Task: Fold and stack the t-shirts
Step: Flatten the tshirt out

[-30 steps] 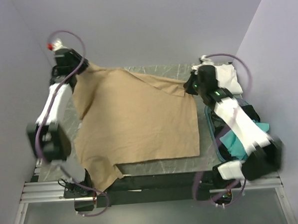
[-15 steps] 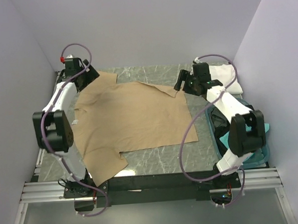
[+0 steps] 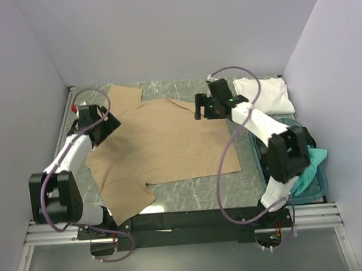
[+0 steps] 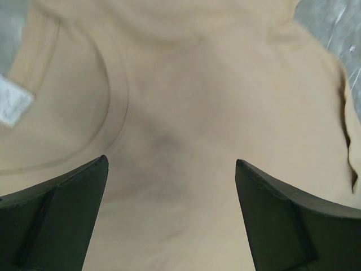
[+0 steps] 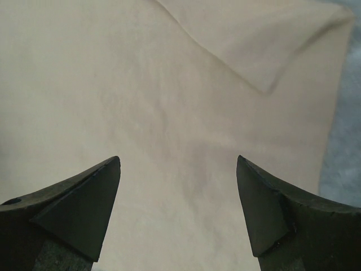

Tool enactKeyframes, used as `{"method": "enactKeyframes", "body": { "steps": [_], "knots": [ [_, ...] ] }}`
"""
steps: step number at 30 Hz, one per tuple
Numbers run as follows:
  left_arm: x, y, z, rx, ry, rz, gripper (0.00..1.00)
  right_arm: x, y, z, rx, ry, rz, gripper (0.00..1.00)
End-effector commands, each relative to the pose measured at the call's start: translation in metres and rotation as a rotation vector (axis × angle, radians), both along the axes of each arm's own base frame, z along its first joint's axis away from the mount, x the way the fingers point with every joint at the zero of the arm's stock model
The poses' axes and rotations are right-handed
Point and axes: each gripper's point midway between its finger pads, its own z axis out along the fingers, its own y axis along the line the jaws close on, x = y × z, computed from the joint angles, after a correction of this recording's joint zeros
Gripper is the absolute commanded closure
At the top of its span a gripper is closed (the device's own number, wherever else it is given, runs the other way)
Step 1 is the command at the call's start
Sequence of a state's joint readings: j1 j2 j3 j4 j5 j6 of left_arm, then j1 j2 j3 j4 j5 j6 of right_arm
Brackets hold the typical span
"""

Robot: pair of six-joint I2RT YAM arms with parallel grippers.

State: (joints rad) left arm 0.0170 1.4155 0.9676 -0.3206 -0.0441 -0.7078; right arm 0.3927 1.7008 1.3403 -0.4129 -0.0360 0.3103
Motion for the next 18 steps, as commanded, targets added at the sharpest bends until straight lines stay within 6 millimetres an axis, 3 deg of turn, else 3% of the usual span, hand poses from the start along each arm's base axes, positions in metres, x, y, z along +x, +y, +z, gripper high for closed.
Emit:
{"method": "enactKeyframes", "body": {
  "steps": [1,4,8,12,15,18],
  "knots": [
    [-0.004,-0.019,0.022,-0.098,-0.113,-0.022,0.0,0.02,0.01,-0.016,-0.088,0.054,0.029,0.11],
    [-0.014,-0.053,0.02,-0.148,-0.143,-0.087,0.0,0.033,0.028,-0.035,-0.056,0.095,0.045,0.11],
    [-0.01,-0.1,0.034,-0.159,-0.19,-0.193,0.01,0.048,0.038,-0.054,-0.037,0.151,0.013,0.11],
    [-0.016,-0.165,0.039,-0.19,-0.213,-0.365,0.01,0.061,0.054,-0.068,0.007,0.178,0.028,0.11],
    [-0.023,-0.196,0.03,-0.2,-0.205,-0.447,0.01,0.069,0.056,-0.078,0.01,0.195,0.001,0.11],
    [-0.039,-0.218,0.006,-0.199,-0.14,-0.529,0.0,0.078,0.056,-0.086,0.026,0.201,-0.019,0.11]
  ]
}}
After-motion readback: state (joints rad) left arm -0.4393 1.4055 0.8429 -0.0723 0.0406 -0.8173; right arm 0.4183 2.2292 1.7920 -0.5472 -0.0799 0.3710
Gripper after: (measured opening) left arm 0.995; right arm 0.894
